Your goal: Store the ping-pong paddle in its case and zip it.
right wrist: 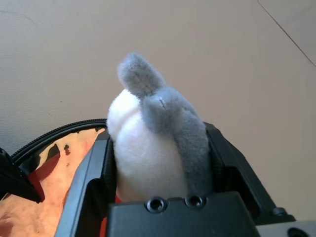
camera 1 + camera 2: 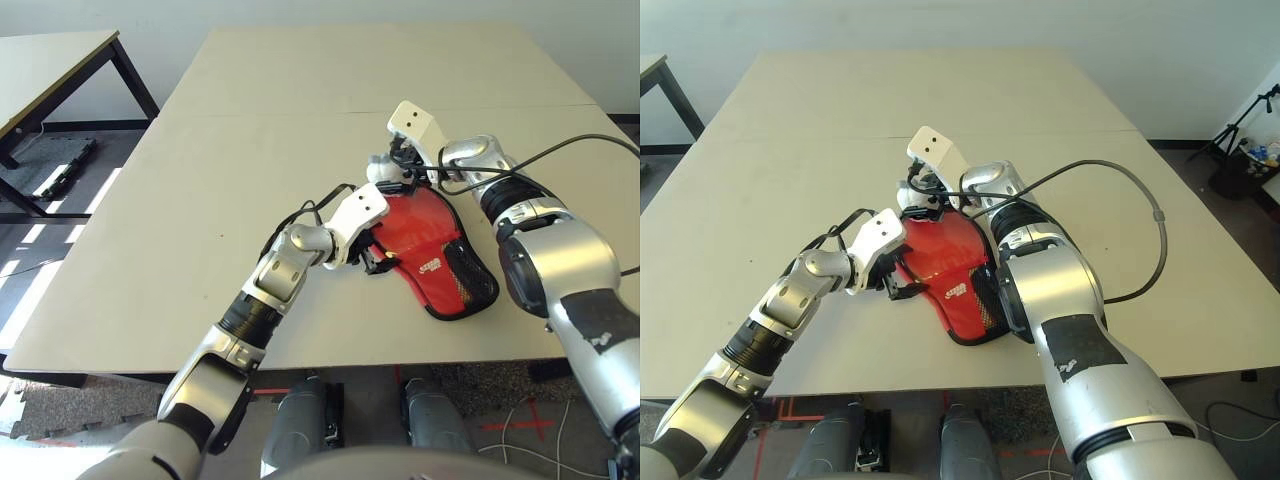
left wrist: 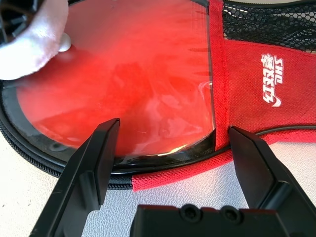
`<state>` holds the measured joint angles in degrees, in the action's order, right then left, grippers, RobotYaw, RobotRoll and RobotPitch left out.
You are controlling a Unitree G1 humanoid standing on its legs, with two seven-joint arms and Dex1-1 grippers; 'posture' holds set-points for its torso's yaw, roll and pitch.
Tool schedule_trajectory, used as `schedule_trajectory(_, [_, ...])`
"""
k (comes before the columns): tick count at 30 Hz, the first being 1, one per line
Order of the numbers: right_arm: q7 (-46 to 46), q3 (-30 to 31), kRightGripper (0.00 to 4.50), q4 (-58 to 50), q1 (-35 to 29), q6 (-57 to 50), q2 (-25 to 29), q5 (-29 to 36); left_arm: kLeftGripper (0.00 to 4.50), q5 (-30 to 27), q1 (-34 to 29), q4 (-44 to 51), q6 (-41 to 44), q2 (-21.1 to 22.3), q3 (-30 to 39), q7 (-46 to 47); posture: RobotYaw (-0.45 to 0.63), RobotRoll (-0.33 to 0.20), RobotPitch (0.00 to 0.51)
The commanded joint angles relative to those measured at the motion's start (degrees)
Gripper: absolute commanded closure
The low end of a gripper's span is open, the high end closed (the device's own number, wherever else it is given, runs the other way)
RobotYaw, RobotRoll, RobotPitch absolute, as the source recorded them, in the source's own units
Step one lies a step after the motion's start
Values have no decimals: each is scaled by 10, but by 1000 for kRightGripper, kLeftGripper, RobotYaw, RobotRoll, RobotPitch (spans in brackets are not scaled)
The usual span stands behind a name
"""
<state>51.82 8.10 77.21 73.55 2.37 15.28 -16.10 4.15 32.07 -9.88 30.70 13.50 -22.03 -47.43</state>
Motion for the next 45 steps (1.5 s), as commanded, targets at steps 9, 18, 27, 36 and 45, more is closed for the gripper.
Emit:
schedule_trajectory(9, [-34,8,4230,5,-22,24,69,-22,0,9,-16,-32,11,10,-43,-14,30,0,97])
schedule_trajectory(18, [-46,10,4274,5,-30,35,112,-34,0,9,-10,-38,6,8,-51,-23,7,0,96])
schedule_trajectory(27, [-45,12,4275,5,-31,36,145,-41,0,9,-5,-48,1,3,-55,-27,-12,0,95])
schedule_trajectory(36, [-25,18,4278,4,-41,31,184,-44,0,11,0,-60,-7,-3,-57,-29,-26,0,94])
schedule_trajectory(45, [-7,18,4278,2,-54,28,206,-42,0,11,2,-67,-16,-6,-57,-31,-43,0,94])
